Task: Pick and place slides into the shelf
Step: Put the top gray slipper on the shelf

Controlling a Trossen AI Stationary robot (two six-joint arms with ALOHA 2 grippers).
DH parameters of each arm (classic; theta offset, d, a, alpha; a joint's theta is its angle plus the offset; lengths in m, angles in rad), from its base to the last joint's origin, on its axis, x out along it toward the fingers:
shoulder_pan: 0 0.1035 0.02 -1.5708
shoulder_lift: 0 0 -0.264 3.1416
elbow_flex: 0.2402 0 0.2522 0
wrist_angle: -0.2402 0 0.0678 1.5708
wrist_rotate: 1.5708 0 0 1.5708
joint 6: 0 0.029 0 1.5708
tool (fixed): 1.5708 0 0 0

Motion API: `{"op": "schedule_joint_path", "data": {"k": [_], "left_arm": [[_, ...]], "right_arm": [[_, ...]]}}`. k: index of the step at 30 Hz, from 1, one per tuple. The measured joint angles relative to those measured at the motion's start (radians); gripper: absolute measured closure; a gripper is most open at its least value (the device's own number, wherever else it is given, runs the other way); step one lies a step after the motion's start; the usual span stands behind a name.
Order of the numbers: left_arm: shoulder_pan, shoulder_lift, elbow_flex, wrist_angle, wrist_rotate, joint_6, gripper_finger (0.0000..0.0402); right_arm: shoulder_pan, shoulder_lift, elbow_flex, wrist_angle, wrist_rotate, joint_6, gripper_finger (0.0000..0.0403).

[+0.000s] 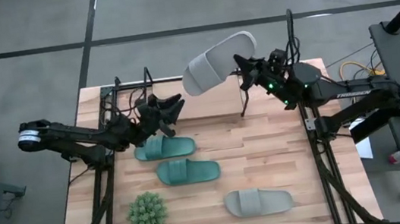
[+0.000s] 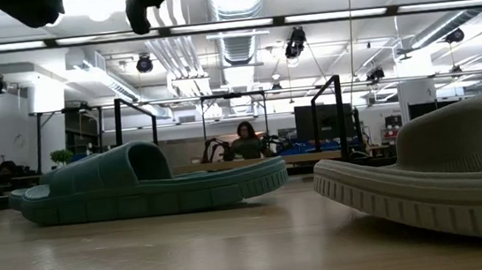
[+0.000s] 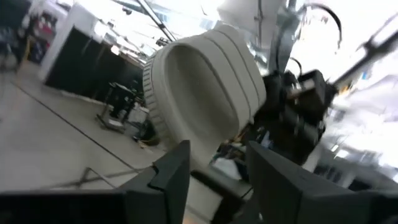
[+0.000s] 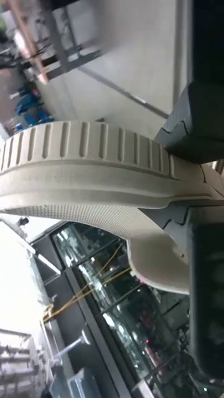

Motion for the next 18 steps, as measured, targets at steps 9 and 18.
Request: {"op": "schedule_joint_path", "data": {"k": [9, 18], "left_arm": [[-0.004, -0.014, -0.009, -0.007, 0.085, 0.3, 0.0244], [-0.059, -0.082, -0.004, -0.076, 0.066, 0.639, 0.0243]], "right_arm": [[-0.103, -0.046, 0.0, -0.242, -0.199, 0.201, 0.0354], [-0.274, -0.045, 0.0, -0.348, -0.466, 0.316, 0.0354]]}}
